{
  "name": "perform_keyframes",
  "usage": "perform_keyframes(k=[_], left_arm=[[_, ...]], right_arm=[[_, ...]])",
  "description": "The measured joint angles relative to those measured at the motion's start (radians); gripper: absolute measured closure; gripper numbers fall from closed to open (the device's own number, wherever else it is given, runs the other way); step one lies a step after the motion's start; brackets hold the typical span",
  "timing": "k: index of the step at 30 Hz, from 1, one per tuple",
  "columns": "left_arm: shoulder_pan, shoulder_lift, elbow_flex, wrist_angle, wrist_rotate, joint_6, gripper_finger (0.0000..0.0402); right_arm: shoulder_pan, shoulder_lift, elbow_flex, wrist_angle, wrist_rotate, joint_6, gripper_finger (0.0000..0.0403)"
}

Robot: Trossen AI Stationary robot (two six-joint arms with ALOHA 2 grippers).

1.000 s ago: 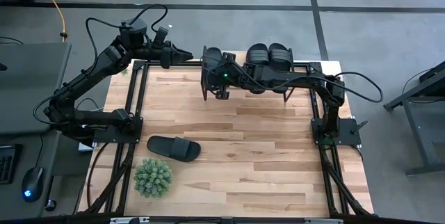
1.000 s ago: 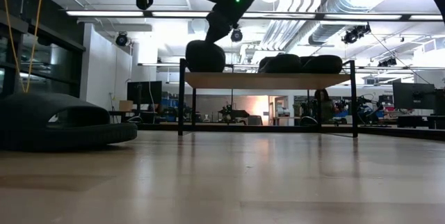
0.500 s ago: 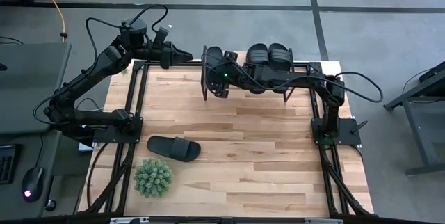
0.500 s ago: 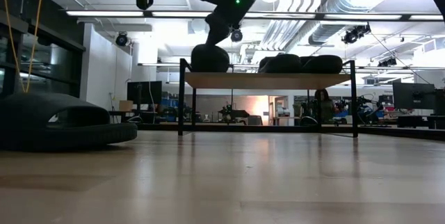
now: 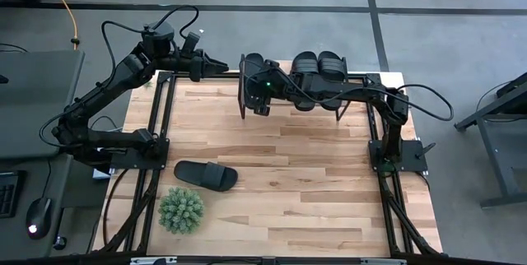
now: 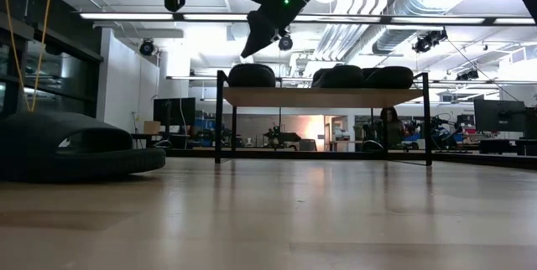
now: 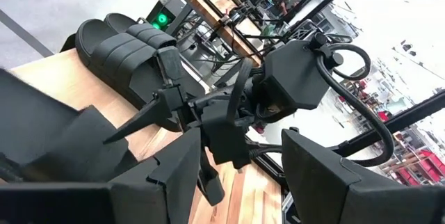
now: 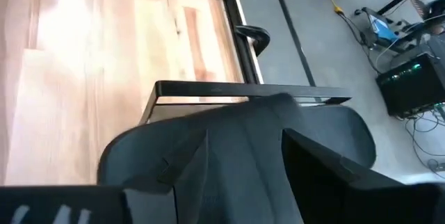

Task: Pick and place slides into the shelf
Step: Put the black slipper on the shelf

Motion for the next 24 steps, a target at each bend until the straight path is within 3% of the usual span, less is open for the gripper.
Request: perform_keyframes(k=[9, 24], left_arm=[[0.0, 0.0, 0.0, 0.0, 0.0, 0.0, 0.0215], [0.0, 0.0, 0.0, 0.0, 0.0, 0.007, 0.0215]], right_arm=[[-0.002, 0.0, 0.0, -0.007, 0.065, 0.008, 0.0229], [-0.005, 0.0, 0.0, -0.106, -0.004, 0.071, 0.0229]])
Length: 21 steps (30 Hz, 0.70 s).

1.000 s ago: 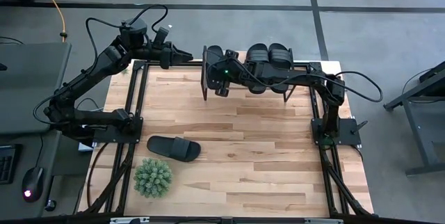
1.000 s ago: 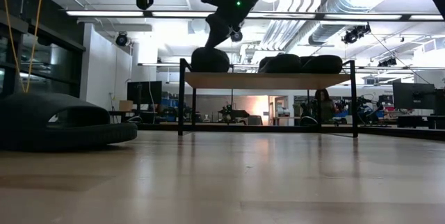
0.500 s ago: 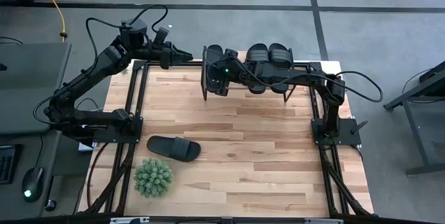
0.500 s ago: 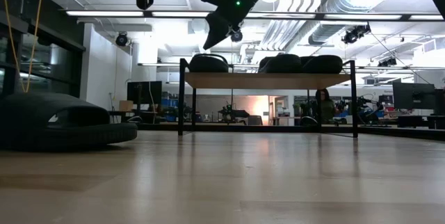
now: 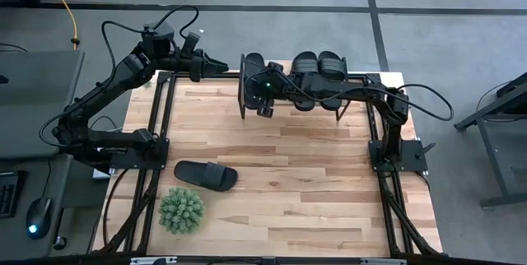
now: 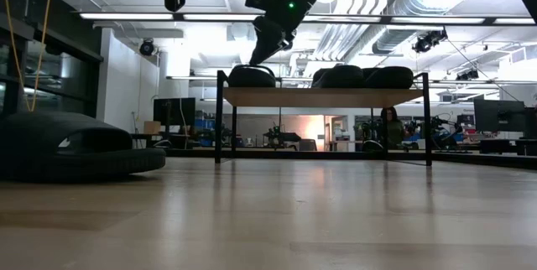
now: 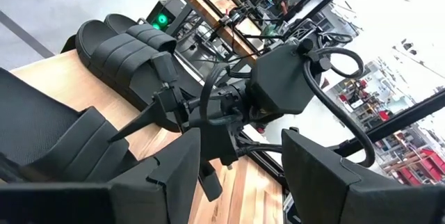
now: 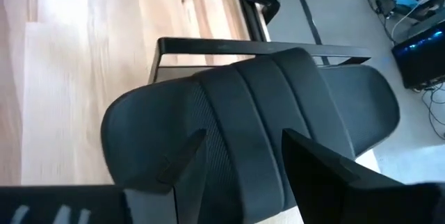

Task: Pick and place slides into the shelf
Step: Put the black slipper on the shelf

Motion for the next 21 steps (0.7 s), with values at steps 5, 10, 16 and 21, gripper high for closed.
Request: perform_keyframes(k=[5, 10, 16, 21], left_arm=[[0.0, 0.0, 0.0, 0.0, 0.0, 0.006, 0.0215], [0.0, 0.0, 0.0, 0.0, 0.0, 0.011, 0.0215], [0.0, 0.0, 0.0, 0.0, 0.0, 0.017, 0.0215], [0.0, 0.0, 0.0, 0.0, 0.0, 0.02, 0.0215]], right_arm=[[0.001, 0.005, 0.001, -0.006, 0.044, -0.055, 0.0229], [0.0, 0.025, 0.002, 0.009, 0.111, -0.08, 0.0229], [0.0, 0.035, 0.002, 0.021, 0.16, -0.08, 0.0231], [0.0, 0.035, 0.002, 0.018, 0.205, -0.072, 0.0273]])
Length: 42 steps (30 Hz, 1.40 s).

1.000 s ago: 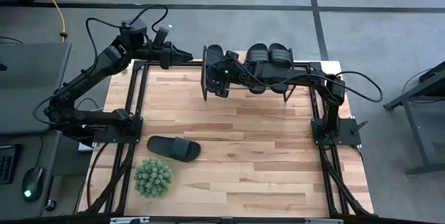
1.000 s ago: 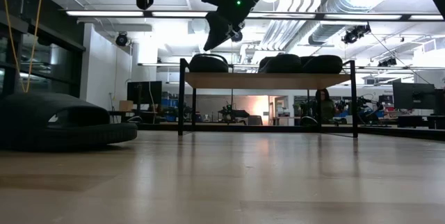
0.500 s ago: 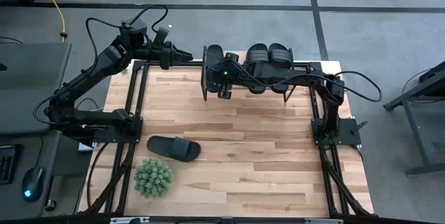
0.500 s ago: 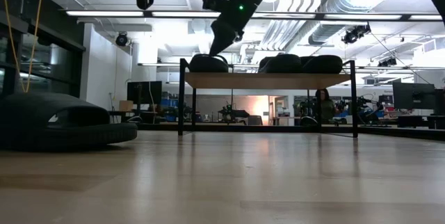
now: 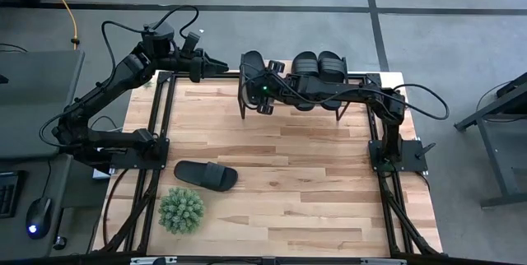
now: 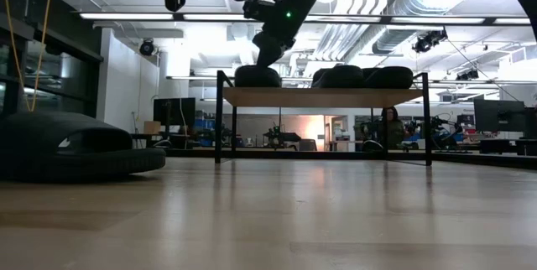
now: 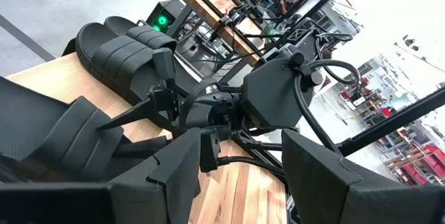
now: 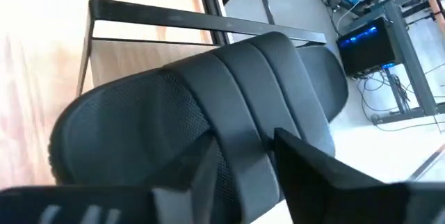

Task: Pick and place slides into the shelf
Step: Put the black slipper on the shelf

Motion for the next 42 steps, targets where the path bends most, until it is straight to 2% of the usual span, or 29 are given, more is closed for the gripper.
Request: perform_keyframes(k=[8, 22, 31, 42], left_arm=[[0.0, 0.0, 0.0, 0.0, -0.009, 0.0, 0.0215], [0.0, 0.0, 0.0, 0.0, -0.019, 0.008, 0.0215], [0.0, 0.0, 0.0, 0.0, -0.019, 0.014, 0.0215], [0.0, 0.0, 0.0, 0.0, -0.018, 0.025, 0.0215]], right_arm=[[0.006, 0.0, 0.0, -0.026, -0.017, 0.056, 0.0393], [0.066, -0.018, 0.0, -0.144, 0.111, 0.148, 0.0401], [0.077, -0.066, -0.002, -0.202, 0.137, 0.198, 0.0402], [0.083, -0.111, -0.002, -0.406, 0.171, 0.326, 0.0403]])
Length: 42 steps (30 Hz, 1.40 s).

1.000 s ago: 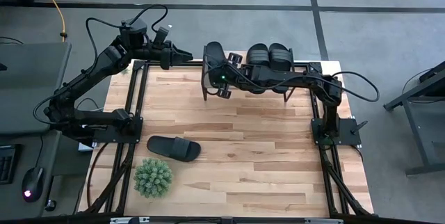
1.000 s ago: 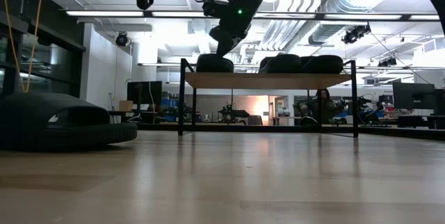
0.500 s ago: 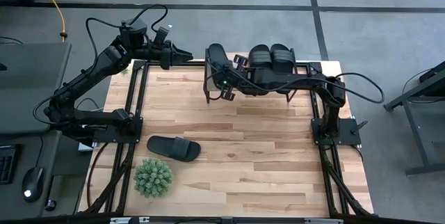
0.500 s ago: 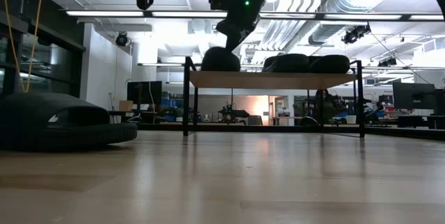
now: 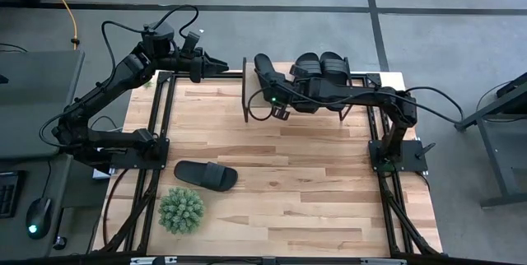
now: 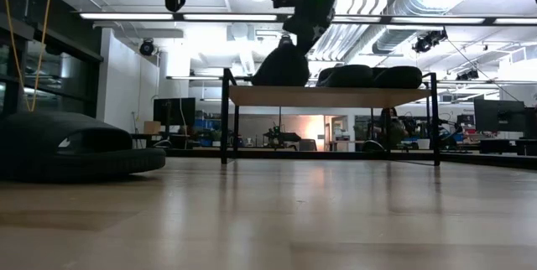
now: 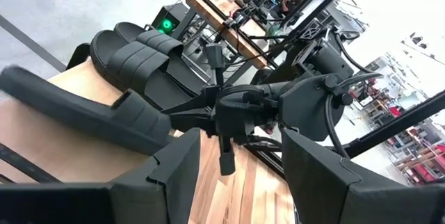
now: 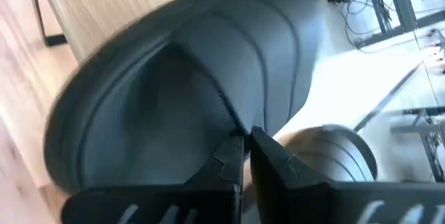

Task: Pick and place slides into the shelf
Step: Put the black slipper on the shelf

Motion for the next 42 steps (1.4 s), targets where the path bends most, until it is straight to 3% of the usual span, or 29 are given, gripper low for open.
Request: perform_keyframes(k=[12, 25, 31, 36, 42], left_arm=[[0.0, 0.0, 0.0, 0.0, 0.001, 0.002, 0.0215], [0.0, 0.0, 0.0, 0.0, 0.003, 0.001, 0.0215], [0.0, 0.0, 0.0, 0.0, 0.003, 0.001, 0.0215], [0.0, 0.0, 0.0, 0.0, 0.003, 0.001, 0.0215], [0.0, 0.0, 0.0, 0.0, 0.008, 0.001, 0.0215]], right_arm=[[0.023, -0.018, 0.0, -0.076, 0.034, 0.072, 0.0403], [0.073, -0.018, 0.0, -0.254, 0.133, 0.3, 0.0403], [0.078, -0.018, 0.0, -0.245, 0.104, 0.33, 0.0402], [0.065, -0.018, 0.0, -0.188, 0.055, 0.309, 0.0381], [0.025, -0.018, 0.0, -0.131, 0.031, 0.296, 0.0325]])
